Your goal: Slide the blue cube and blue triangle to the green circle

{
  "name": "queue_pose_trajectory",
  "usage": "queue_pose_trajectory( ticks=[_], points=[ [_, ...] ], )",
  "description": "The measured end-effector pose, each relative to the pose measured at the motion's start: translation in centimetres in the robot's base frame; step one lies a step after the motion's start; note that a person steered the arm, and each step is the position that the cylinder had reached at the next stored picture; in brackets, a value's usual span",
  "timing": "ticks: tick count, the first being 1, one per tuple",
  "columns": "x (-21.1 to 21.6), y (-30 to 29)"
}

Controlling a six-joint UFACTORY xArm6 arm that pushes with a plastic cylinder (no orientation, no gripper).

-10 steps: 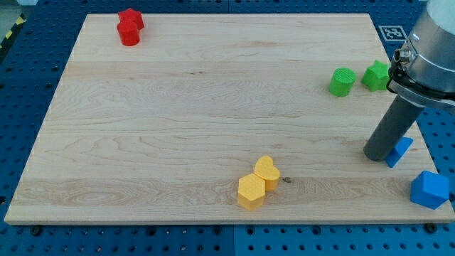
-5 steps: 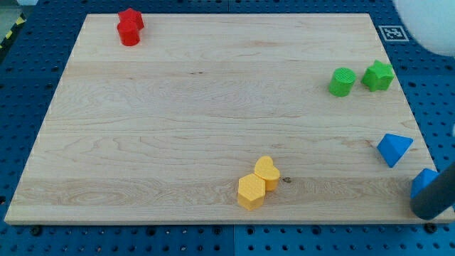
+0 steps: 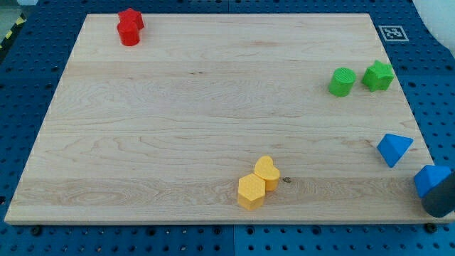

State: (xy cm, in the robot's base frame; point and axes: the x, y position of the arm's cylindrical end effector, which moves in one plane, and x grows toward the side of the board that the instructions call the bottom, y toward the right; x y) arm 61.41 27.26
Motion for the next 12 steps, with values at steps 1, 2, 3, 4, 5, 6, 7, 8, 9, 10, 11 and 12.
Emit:
queue_pose_trajectory(
  ticks=[1, 2, 3, 4, 5, 6, 7, 8, 9, 10, 11, 12],
  points=[
    [0.0, 2.6],
    [-0.1, 3.8],
    [-0.8, 3.4],
    [-1.3, 3.2],
    [-1.3, 2.9],
    [-1.4, 1.8],
    [-1.4, 0.9],
    [-0.9, 0.9],
    [-1.9, 0.9],
    [-3.1, 0.4],
    [-4.5, -0.7],
    [-5.1, -1.4]
  ],
)
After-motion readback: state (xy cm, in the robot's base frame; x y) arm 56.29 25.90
